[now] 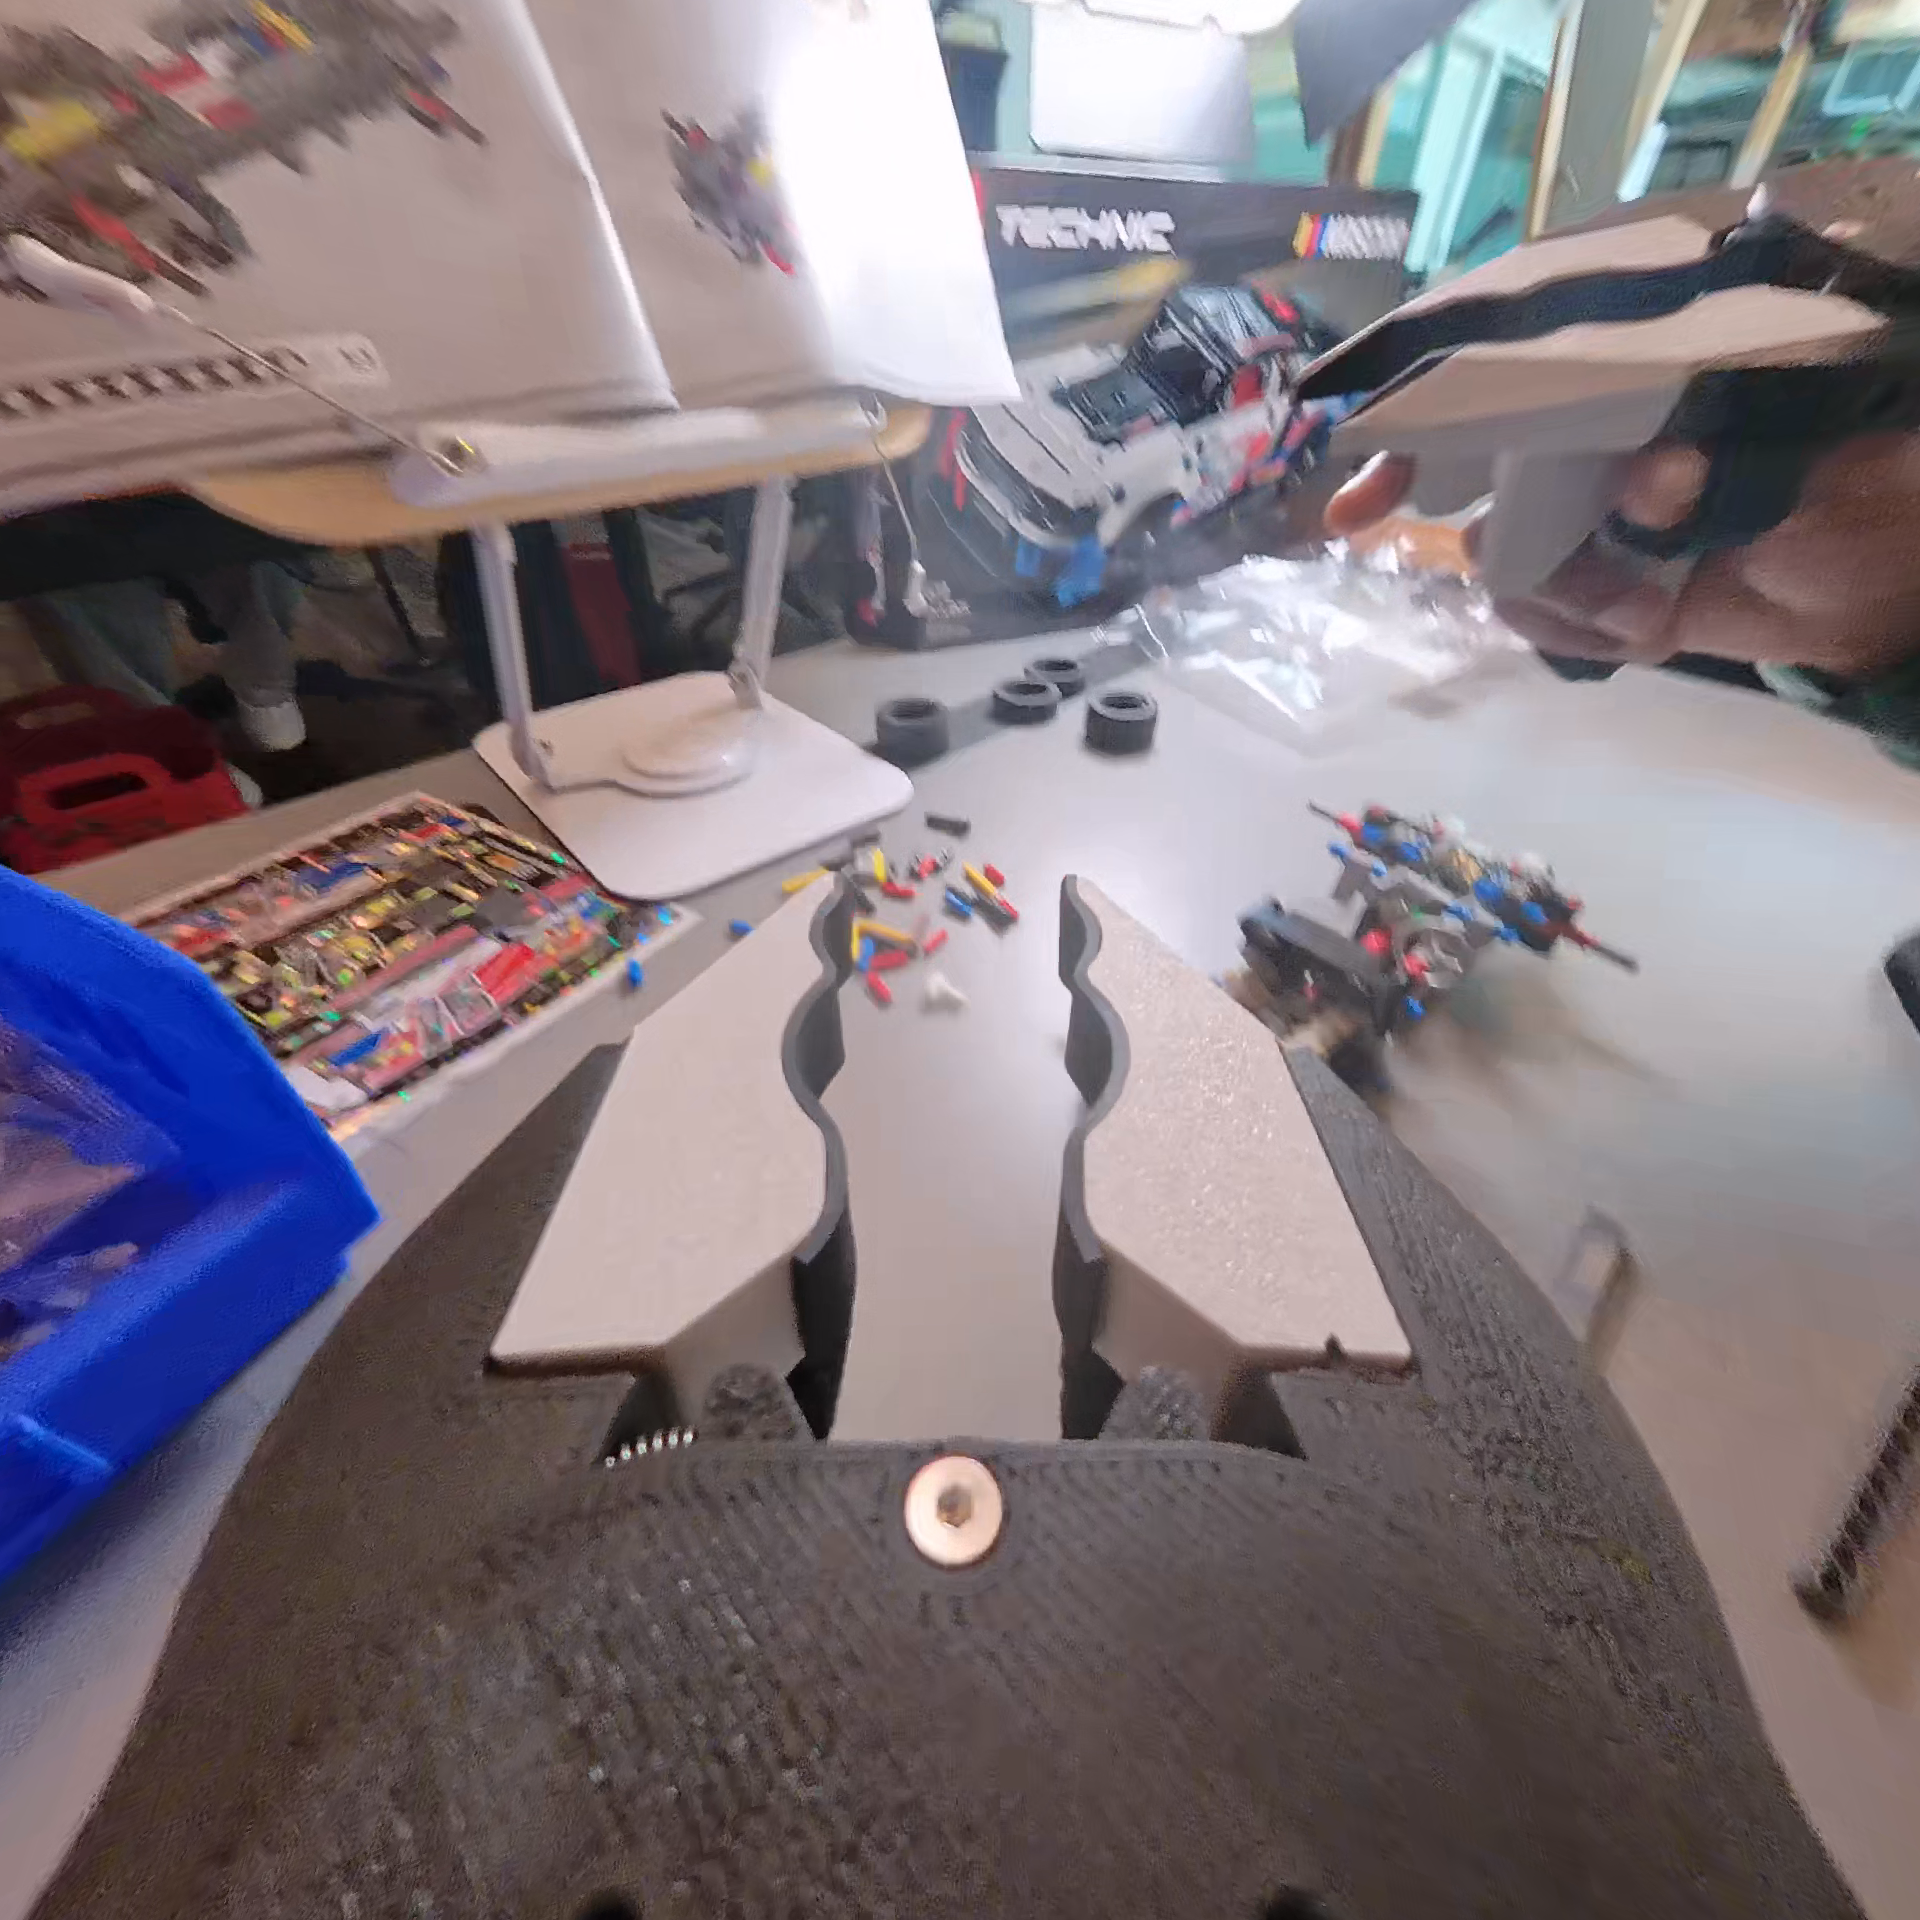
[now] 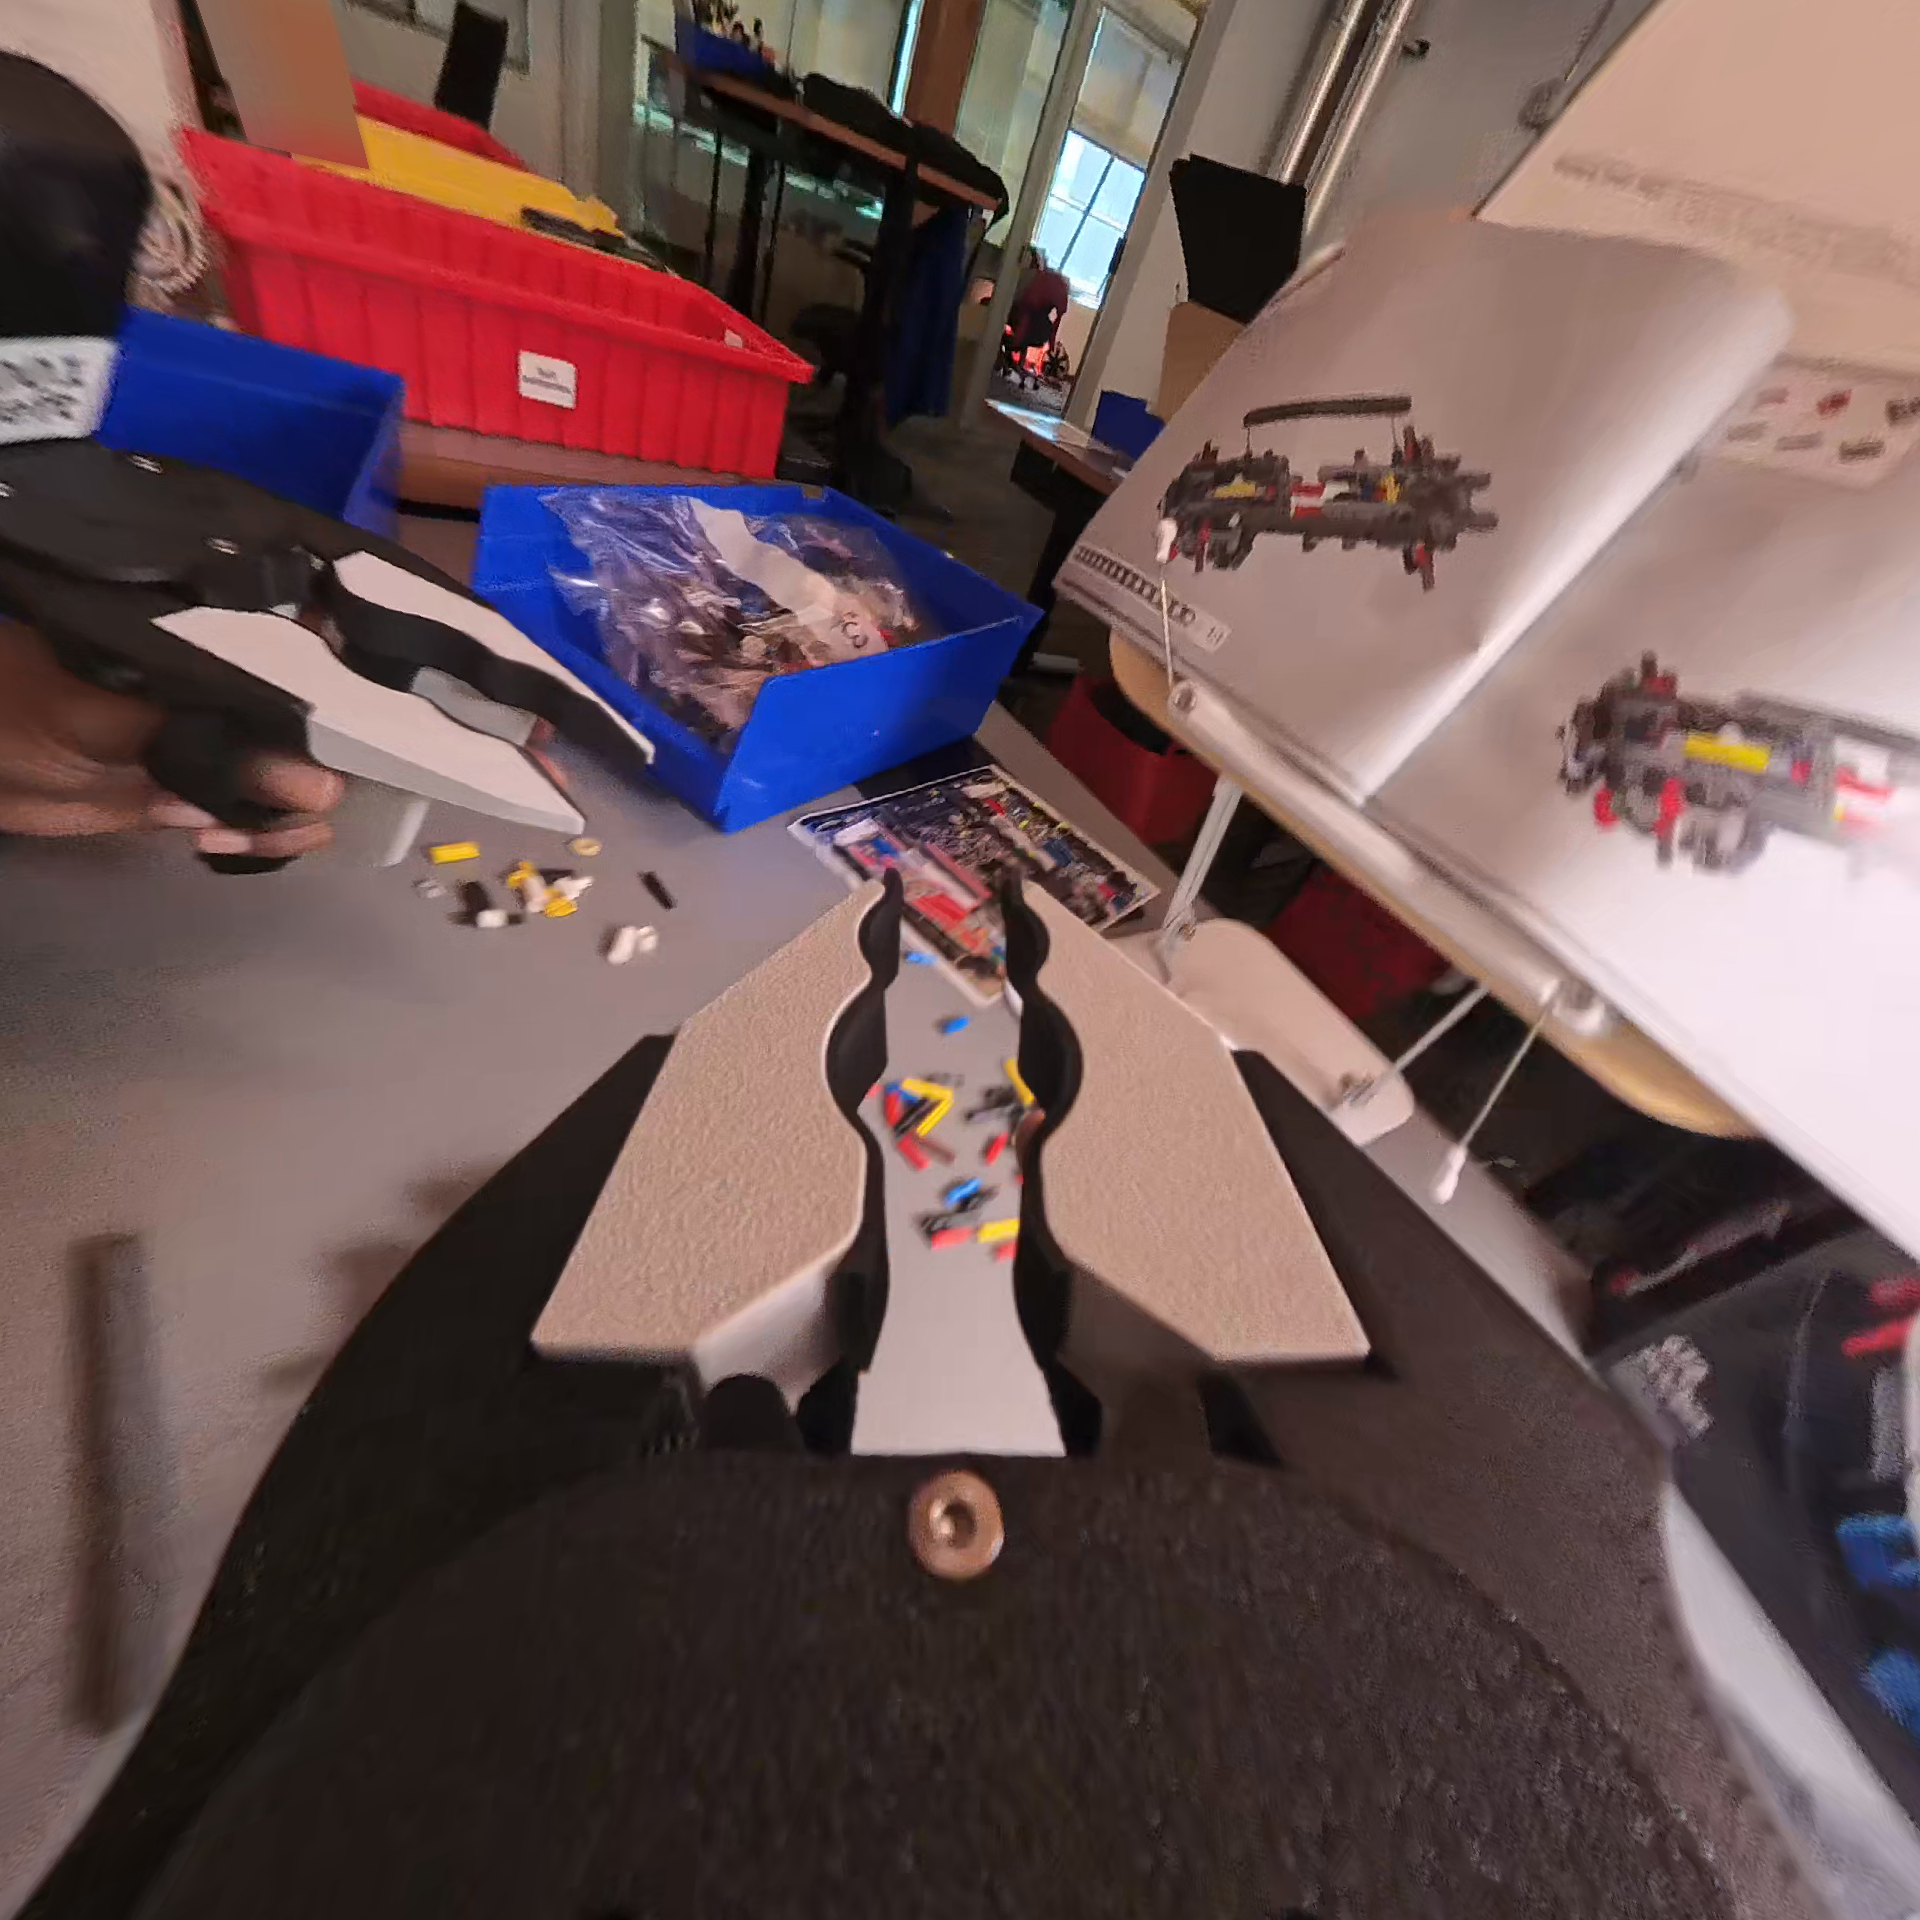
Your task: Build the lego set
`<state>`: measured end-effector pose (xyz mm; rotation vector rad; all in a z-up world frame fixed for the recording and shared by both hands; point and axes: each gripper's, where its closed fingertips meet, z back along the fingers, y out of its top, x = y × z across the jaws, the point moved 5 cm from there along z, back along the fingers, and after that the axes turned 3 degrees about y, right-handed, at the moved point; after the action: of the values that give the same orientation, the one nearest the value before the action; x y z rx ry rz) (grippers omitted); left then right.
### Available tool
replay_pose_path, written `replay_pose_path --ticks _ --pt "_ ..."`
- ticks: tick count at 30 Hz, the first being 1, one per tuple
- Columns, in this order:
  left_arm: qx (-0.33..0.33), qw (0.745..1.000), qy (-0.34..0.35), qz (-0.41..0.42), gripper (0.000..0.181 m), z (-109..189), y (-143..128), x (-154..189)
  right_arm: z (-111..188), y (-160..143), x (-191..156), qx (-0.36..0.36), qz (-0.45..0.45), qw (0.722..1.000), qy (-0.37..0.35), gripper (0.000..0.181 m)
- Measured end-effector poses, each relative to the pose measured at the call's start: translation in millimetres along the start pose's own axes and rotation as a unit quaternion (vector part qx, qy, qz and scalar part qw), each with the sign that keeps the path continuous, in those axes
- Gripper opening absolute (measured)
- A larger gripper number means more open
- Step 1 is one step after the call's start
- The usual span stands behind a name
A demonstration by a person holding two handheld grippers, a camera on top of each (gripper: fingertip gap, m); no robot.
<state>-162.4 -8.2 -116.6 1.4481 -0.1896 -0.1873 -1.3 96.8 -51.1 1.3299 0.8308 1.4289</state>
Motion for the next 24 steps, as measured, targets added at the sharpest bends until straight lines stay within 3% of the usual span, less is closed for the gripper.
replay_pose_path --ticks 4,7,11,15,19,22,24 --pt "0.027 0.996 0.082 -0.007 0.033 -20 40 -38 -101 29 43 -0.046 0.114 0.992 -0.019 0.018" --pt "0.041 0.991 0.129 0.005 0.032 -29 63 -66 -175 33 74 -0.094 0.169 0.98 -0.044 0.028" --pt "0.054 0.986 0.155 0.027 0.03 -35 76 -91 -241 23 90 -0.131 0.199 0.97 -0.054 0.028" --pt "0.035 0.984 0.167 0.046 0.03 -53 72 -118 -265 10 91 -0.142 0.231 0.959 -0.085 0.0" --pt "0.027 0.979 0.188 0.079 0.029 -81 71 -155 -267 2 82 -0.16 0.313 0.933 -0.072 0.0" --pt "0.022 0.975 0.192 0.106 0.03 -103 69 -175 -263 -1 73 -0.17 0.34 0.924 -0.03 0.014" --pt "0.027 0.976 0.192 0.1 0.032 -113 72 -184 -252 5 71 -0.152 0.319 0.935 -0.015 0.025"
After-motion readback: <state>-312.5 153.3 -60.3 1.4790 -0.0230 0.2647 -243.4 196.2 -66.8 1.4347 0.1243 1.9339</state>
